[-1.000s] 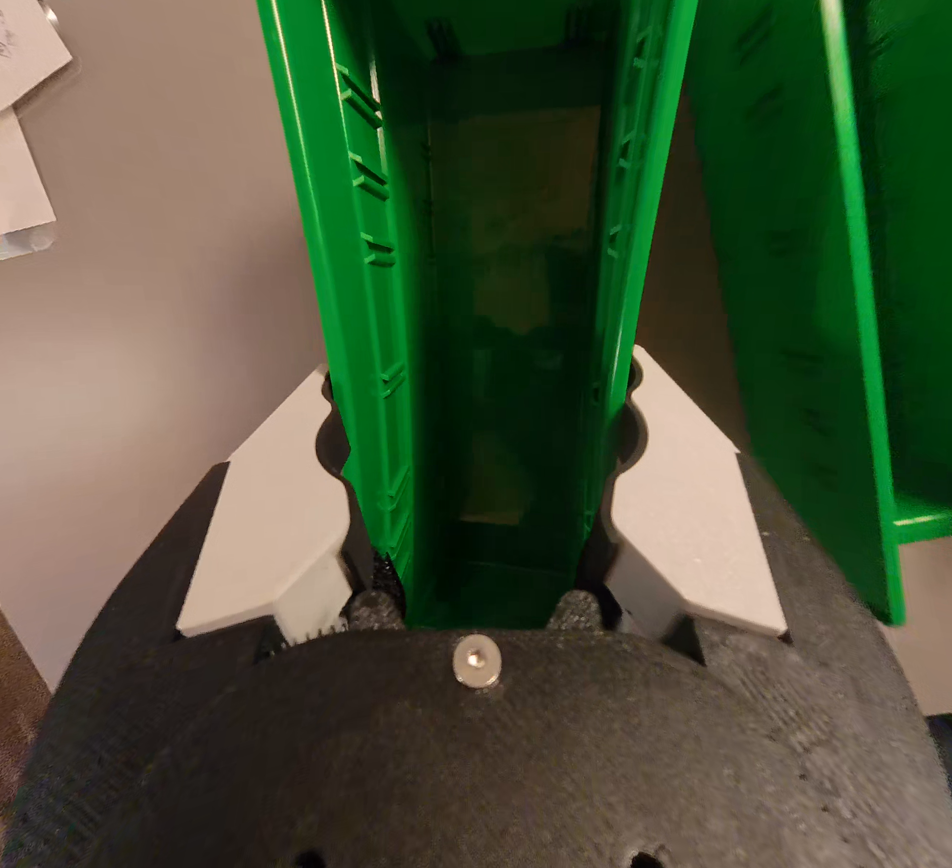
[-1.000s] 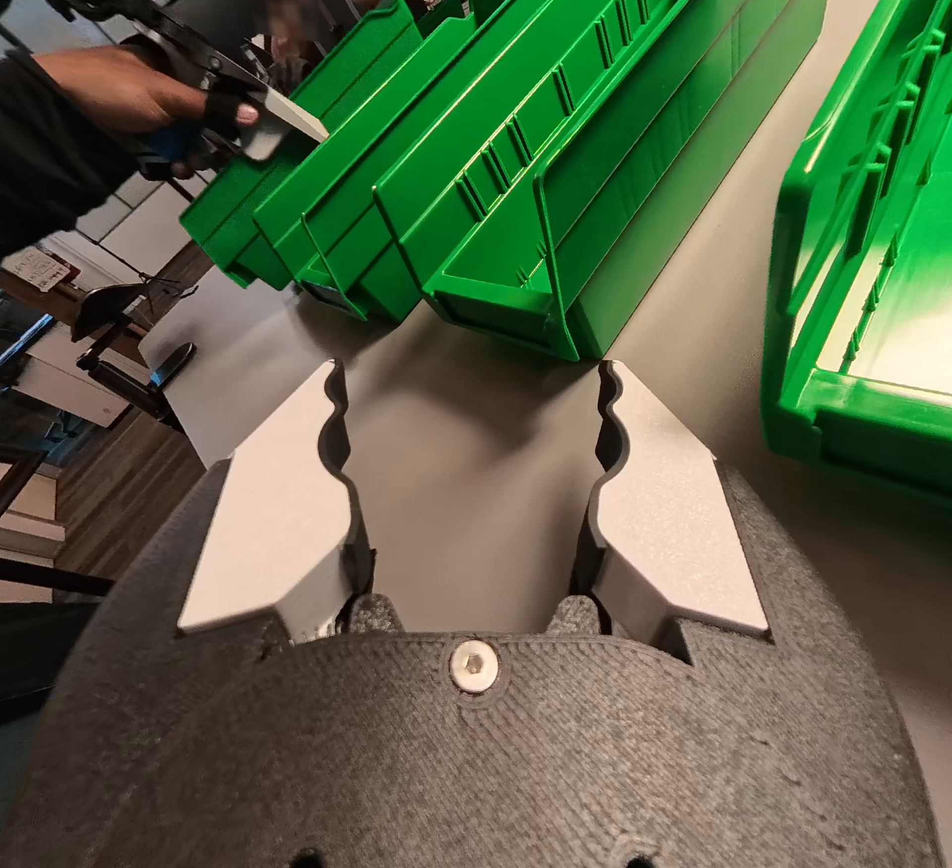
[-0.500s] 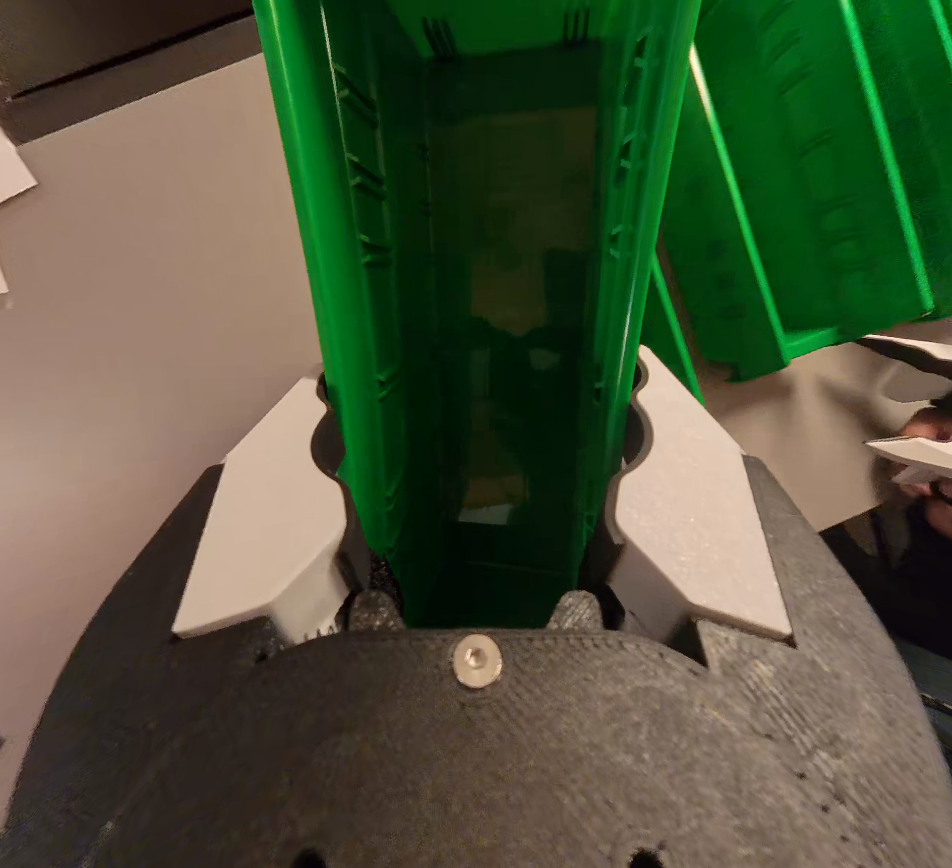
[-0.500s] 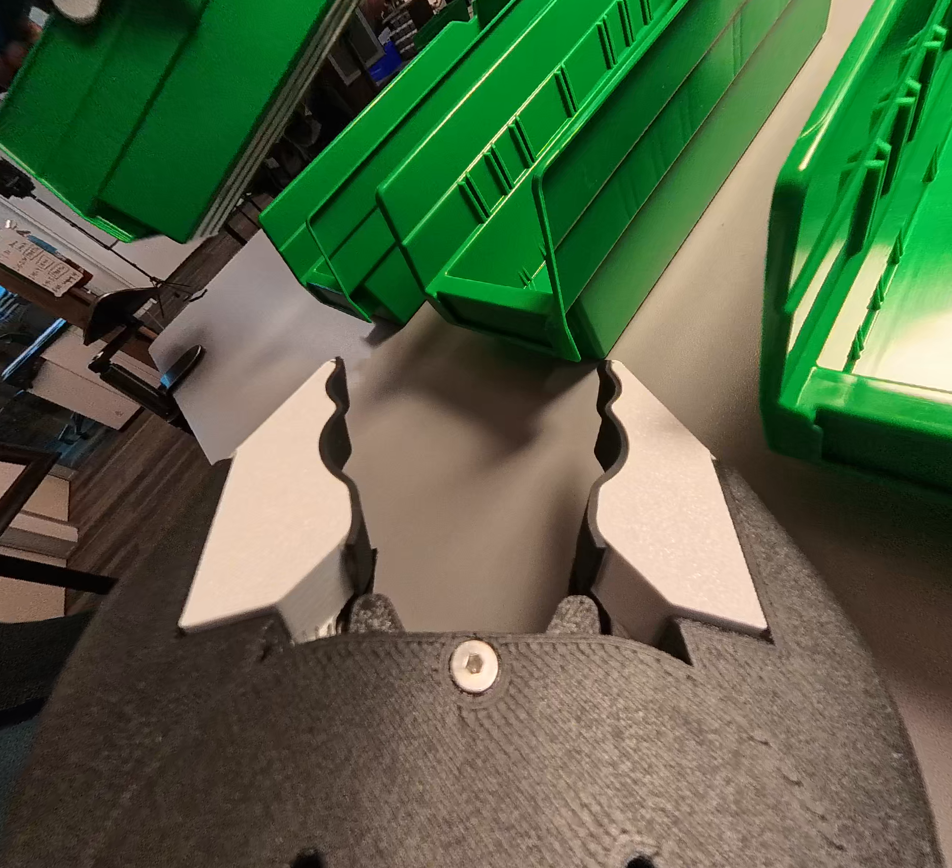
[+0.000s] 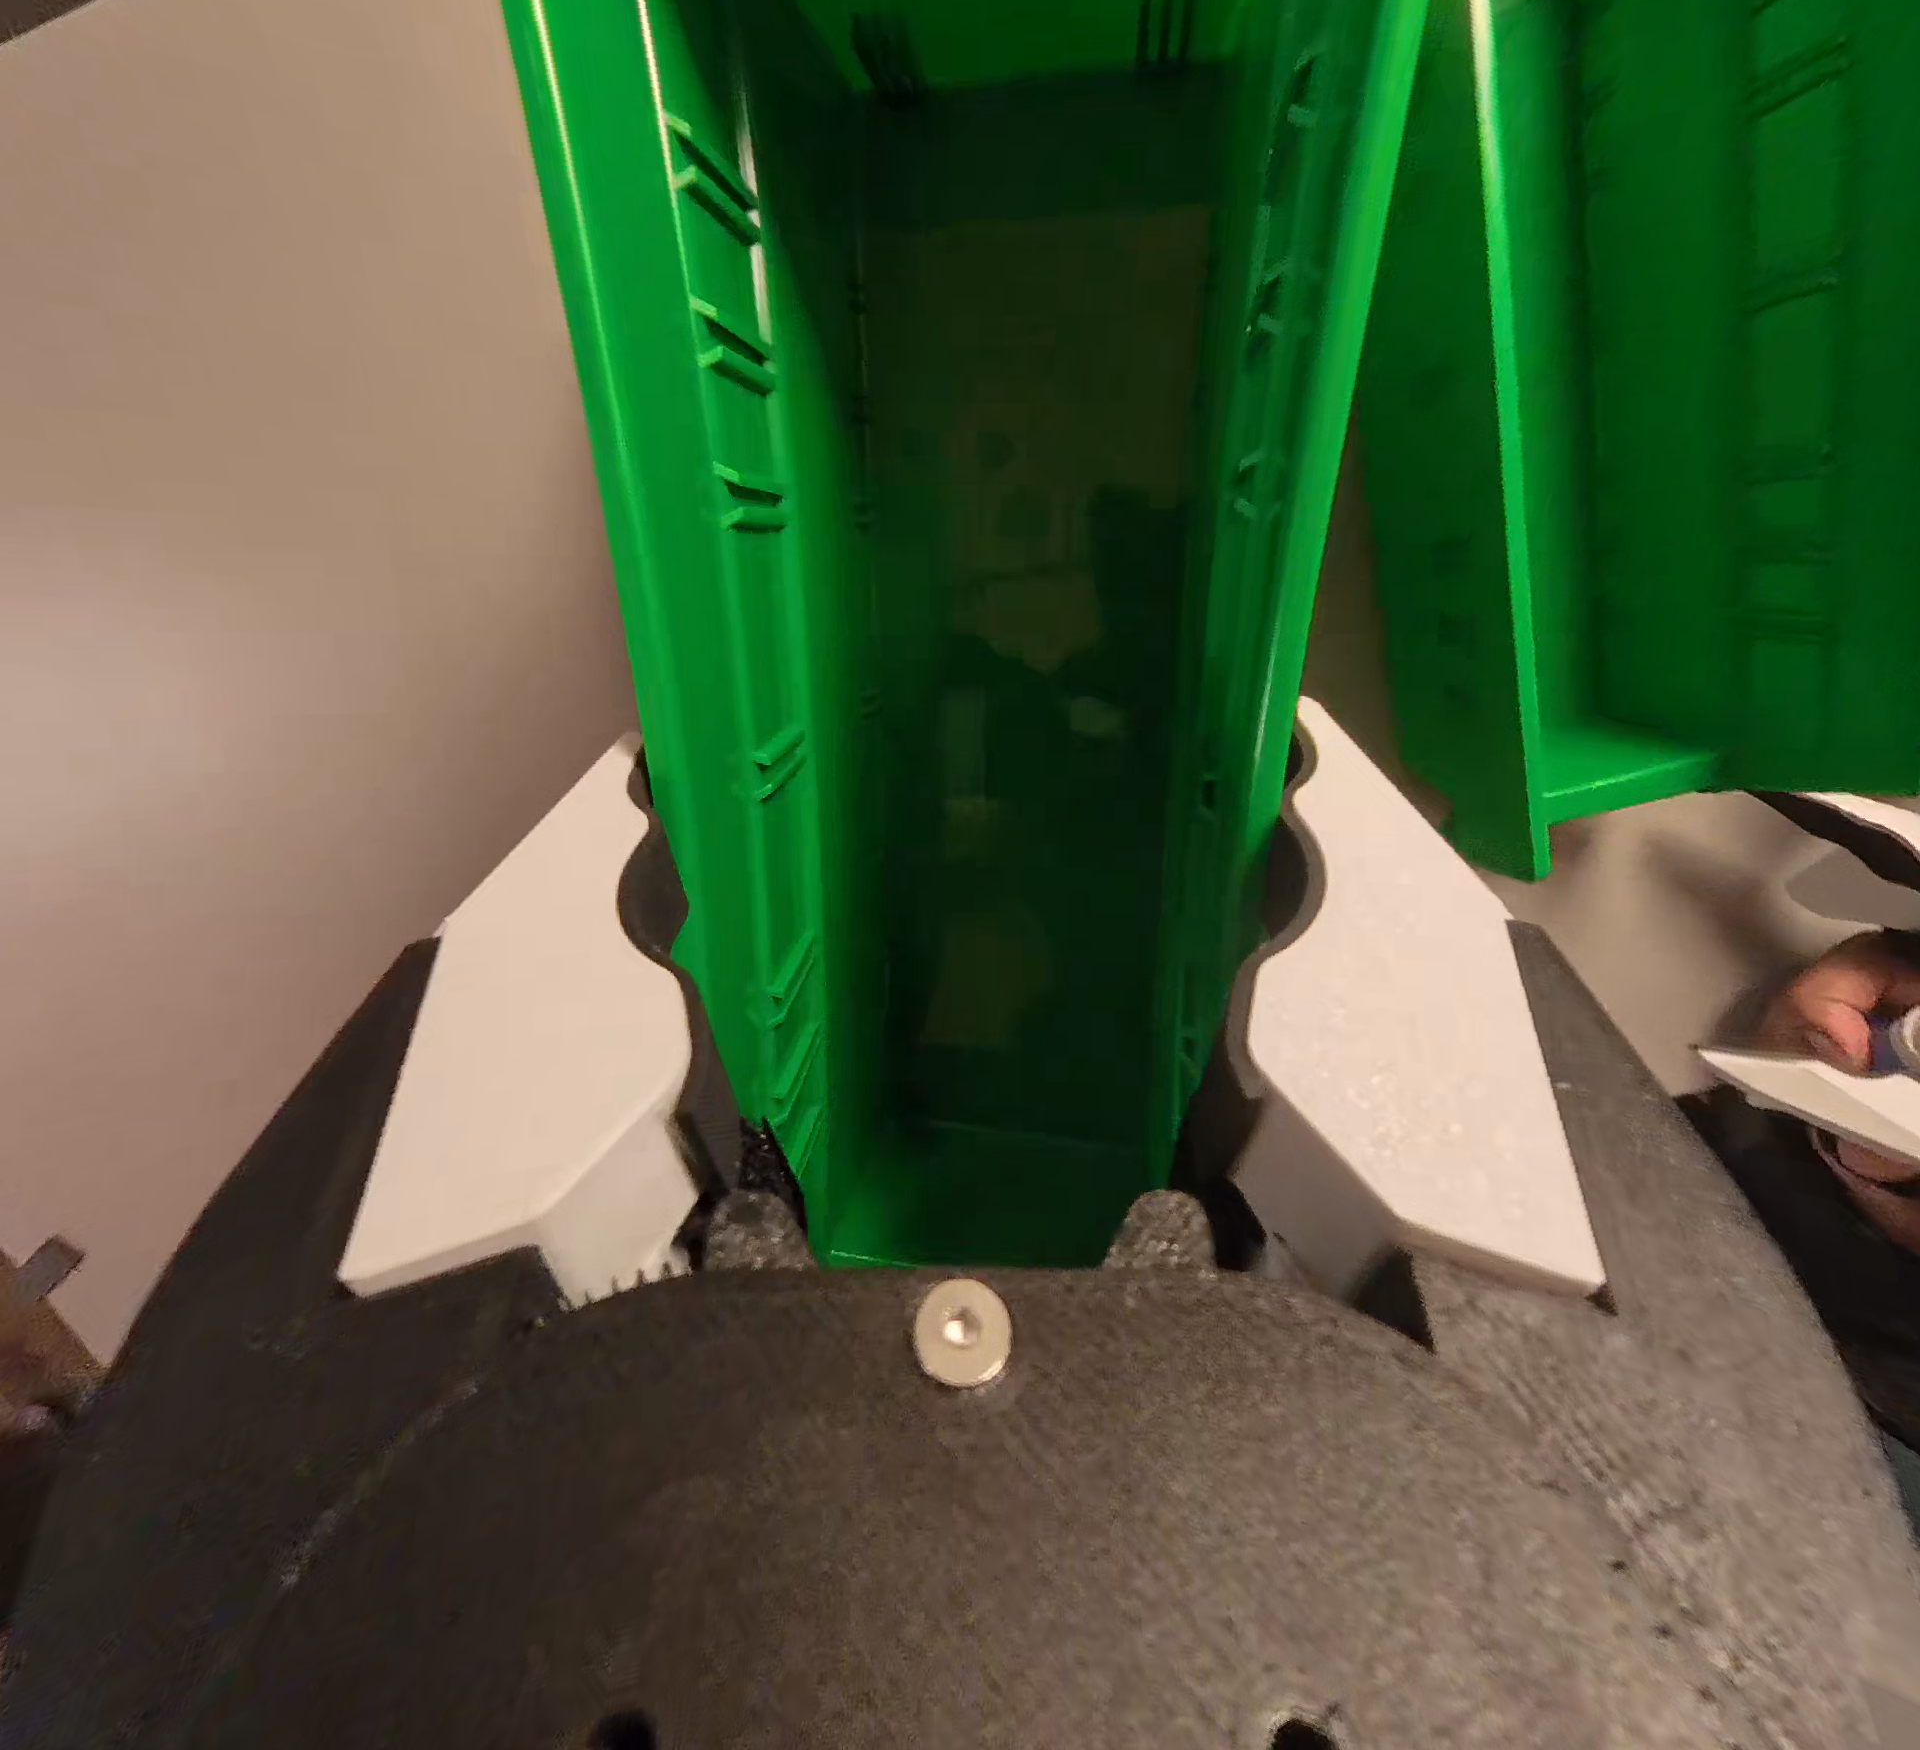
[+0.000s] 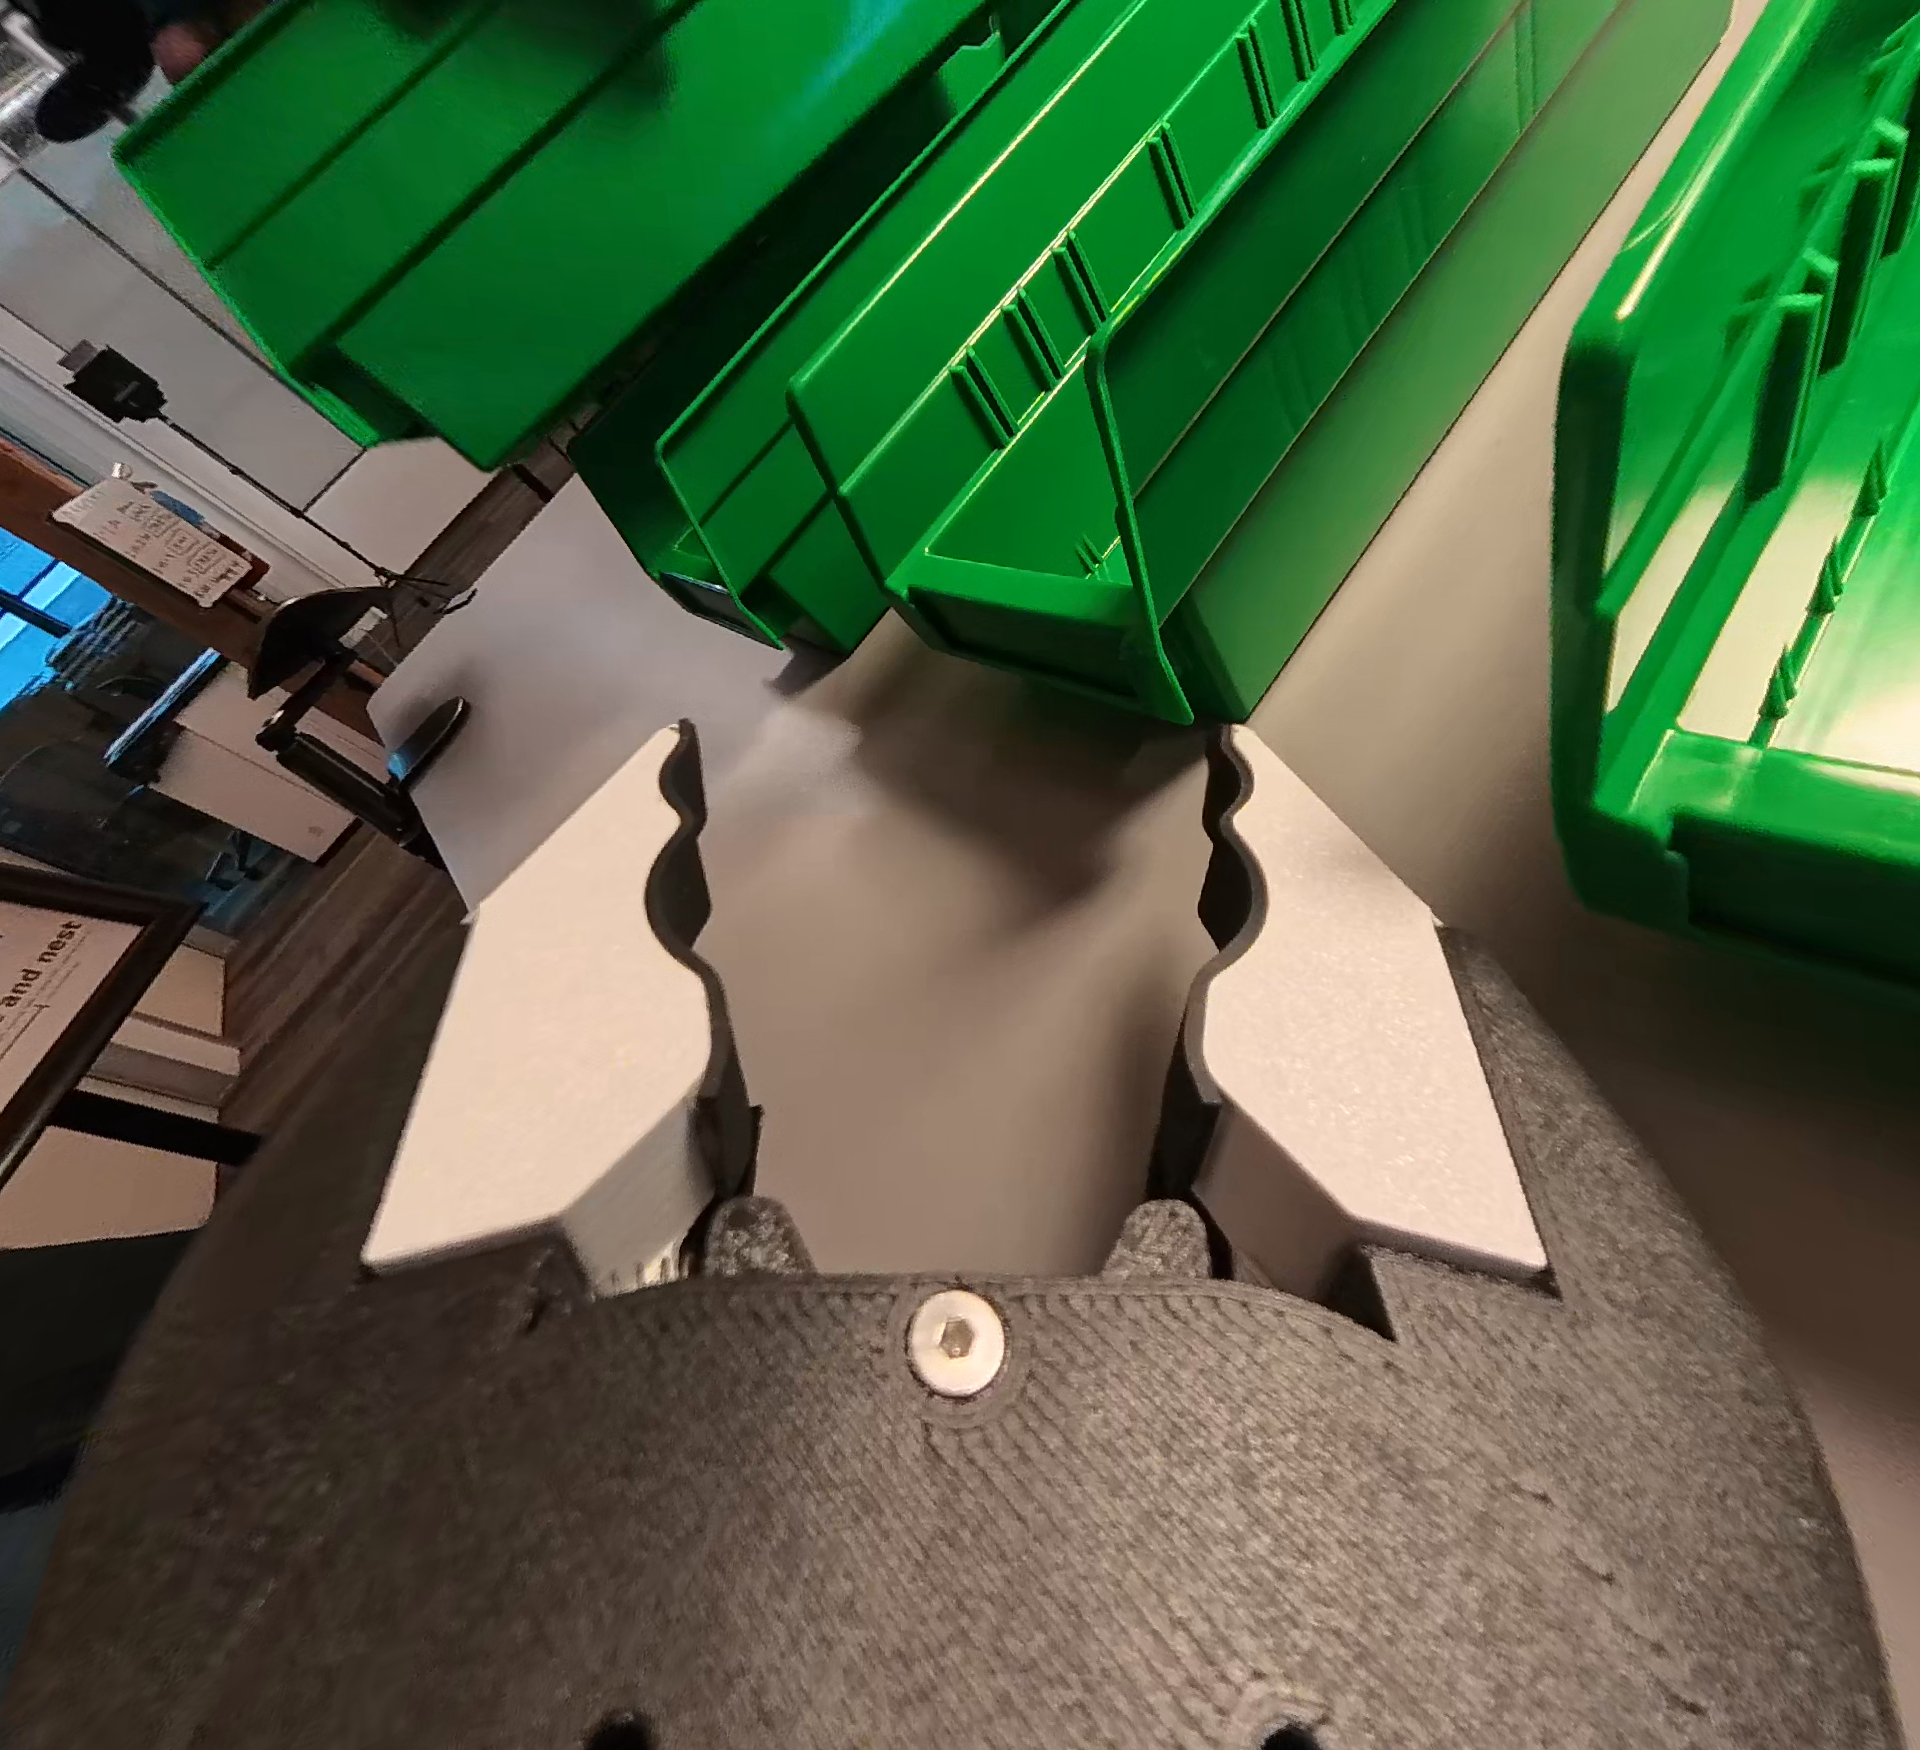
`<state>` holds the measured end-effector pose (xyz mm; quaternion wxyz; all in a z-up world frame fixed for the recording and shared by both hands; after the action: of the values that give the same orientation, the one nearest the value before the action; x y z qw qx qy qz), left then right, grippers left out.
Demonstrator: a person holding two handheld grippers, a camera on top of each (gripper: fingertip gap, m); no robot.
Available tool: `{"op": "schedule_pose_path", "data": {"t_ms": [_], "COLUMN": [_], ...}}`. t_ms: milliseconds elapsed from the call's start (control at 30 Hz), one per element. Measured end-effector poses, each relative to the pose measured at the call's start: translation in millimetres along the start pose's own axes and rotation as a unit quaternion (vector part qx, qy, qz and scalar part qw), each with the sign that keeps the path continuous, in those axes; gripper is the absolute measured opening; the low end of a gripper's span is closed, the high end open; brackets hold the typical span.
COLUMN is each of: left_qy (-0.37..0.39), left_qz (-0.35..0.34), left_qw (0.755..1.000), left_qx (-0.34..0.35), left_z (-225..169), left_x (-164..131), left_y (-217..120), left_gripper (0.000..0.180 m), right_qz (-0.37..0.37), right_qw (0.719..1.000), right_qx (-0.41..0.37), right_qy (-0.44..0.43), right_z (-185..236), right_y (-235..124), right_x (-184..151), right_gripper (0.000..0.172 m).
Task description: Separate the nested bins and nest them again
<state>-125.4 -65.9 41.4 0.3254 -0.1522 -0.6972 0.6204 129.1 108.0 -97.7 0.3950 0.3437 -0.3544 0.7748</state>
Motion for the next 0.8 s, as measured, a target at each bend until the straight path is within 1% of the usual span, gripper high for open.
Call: {"op": "schedule_pose_path", "data": {"t_ms": [100,333,400,533,700,800], "left_qy": [-0.002,-0.013,-0.018,-0.026,-0.038,-0.046], "left_qz": [0.023,0.055,0.058,0.051,0.045,0.037], "left_qw": [0.999,0.992,0.992,0.995,0.995,0.996], "left_qx": [0.042,0.110,0.110,0.086,0.079,0.069], "left_z": [-2,-20,-30,-49,-48,-44], "left_x": [5,15,18,26,30,27], "left_y": [3,11,16,27,46,61], "left_gripper": [0.115,0.117,0.118,0.120,0.123,0.124], "right_qz": [0.000,-0.002,-0.005,-0.008,-0.009,-0.009], "right_qw": [1.000,1.000,1.000,0.999,0.999,0.999], "right_qx": [0.004,0.014,0.019,0.029,0.040,0.045], "right_qy": [0.003,0.009,0.011,0.015,0.021,0.026], "right_z": [0,0,0,1,1,1], "right_y": [0,-1,-2,-4,-6,-7], "right_x": [0,0,0,0,0,0], "right_gripper": [0.097,0.096,0.096,0.096,0.096,0.096]}}
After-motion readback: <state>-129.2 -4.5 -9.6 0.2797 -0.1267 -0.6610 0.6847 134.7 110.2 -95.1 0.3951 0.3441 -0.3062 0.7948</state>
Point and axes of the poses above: each gripper's, where its closed fingertips meet, y out along the fingers, x out of its top, z = x × y across the jaws, the point moved 6 cm from there along -y, back along the fingers, and after that the axes turned 3 degrees about -x, right-handed, at the moved point
